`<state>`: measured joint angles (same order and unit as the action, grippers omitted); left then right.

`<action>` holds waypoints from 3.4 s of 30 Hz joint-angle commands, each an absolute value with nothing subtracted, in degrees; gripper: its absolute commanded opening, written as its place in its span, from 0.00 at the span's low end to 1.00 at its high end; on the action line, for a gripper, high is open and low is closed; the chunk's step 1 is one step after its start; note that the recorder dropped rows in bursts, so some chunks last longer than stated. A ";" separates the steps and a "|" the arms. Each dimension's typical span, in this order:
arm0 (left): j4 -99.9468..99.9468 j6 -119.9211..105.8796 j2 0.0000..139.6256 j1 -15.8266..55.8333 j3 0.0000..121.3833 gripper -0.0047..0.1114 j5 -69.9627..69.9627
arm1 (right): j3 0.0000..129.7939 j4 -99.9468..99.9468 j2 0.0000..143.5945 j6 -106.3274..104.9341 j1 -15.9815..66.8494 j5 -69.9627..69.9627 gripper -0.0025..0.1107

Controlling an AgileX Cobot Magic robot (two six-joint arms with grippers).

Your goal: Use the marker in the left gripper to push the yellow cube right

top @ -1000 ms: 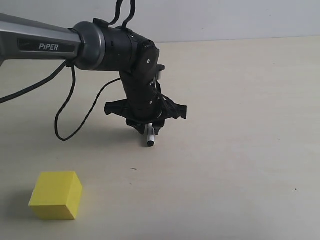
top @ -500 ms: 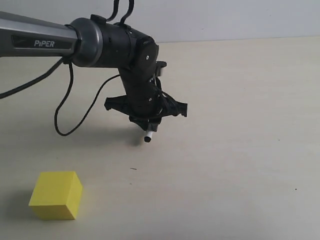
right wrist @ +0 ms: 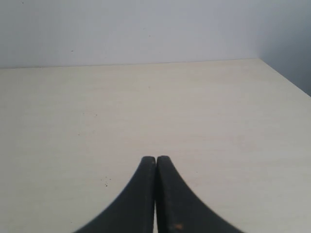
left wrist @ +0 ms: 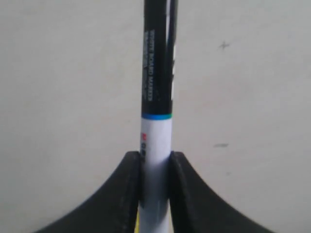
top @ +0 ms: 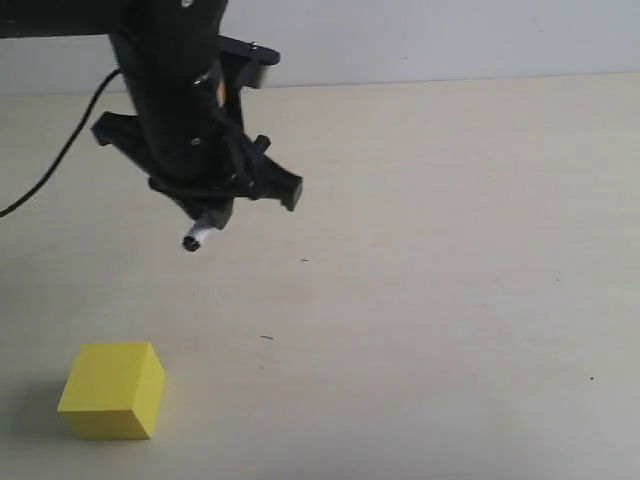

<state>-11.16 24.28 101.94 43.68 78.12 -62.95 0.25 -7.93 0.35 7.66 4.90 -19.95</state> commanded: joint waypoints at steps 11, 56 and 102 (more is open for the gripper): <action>-18.05 19.88 52.54 32.65 45.60 0.04 -69.96 | 0.00 -7.85 0.00 7.82 4.67 -19.30 0.02; -14.36 -65.49 70.71 10.76 23.41 0.04 -37.14 | 0.00 -7.85 0.00 7.82 4.67 -19.20 0.02; -17.23 -61.17 74.00 10.76 23.37 0.04 -36.84 | 0.00 -7.85 0.00 7.82 4.67 -19.20 0.02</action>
<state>-16.72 -61.70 73.96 10.93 23.71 -37.07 0.25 -7.93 0.35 7.66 4.90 -19.95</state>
